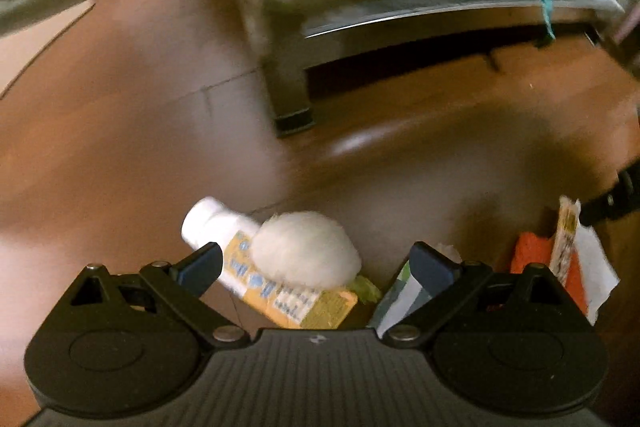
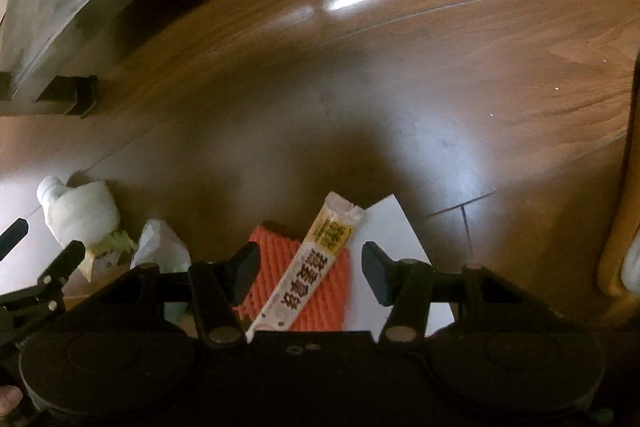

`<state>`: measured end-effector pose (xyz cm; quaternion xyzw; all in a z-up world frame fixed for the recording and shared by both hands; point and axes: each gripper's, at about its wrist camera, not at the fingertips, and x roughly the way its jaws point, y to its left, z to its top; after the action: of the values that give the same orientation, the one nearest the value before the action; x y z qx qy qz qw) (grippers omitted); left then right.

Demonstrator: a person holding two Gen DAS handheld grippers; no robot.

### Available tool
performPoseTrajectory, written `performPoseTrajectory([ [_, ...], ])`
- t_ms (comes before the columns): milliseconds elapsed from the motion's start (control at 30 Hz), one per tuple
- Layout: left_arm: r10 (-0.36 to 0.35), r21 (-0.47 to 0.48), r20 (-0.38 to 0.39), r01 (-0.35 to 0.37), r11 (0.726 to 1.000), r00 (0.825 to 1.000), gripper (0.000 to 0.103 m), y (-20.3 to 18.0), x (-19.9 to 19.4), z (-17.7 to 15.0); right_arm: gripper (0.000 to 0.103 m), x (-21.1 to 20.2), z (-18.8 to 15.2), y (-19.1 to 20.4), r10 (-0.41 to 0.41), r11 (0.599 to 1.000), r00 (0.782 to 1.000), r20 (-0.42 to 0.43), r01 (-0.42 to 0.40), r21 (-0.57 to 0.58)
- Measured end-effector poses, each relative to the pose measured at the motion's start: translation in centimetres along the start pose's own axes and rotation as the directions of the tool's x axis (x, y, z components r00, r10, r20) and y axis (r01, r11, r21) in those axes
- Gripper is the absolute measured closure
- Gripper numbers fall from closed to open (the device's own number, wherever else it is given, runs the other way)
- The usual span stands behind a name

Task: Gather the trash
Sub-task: 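Lower right tool onto yellow snack stick while left tool grasps white plastic bag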

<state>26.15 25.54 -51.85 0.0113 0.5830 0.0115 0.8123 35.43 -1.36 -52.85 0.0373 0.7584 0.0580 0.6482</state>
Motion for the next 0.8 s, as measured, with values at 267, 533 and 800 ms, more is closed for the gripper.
performPoseTrajectory([
  [267, -0.009, 0.128, -0.017, 0.011, 0.992, 1.000, 0.010, -0.8, 2.2, 1.1, 0.051, 1.0, 1.0, -0.4, 0.008, 1.000, 1.000, -0.021, -0.008, 0.030],
  [533, -0.012, 0.186, -0.068, 0.025, 0.982, 0.998, 0.015, -1.0, 4.1, 0.9, 0.054, 1.9, 0.7, -0.3, -0.008, 0.999, 1.000, -0.026, 0.009, 0.044],
  [800, 0.021, 0.203, -0.051, -0.011, 0.979, 0.998, 0.032, -1.4, 4.6, 1.0, 0.086, 3.2, 1.2, 0.5, -0.046, 0.998, 0.998, -0.052, 0.047, 0.028],
])
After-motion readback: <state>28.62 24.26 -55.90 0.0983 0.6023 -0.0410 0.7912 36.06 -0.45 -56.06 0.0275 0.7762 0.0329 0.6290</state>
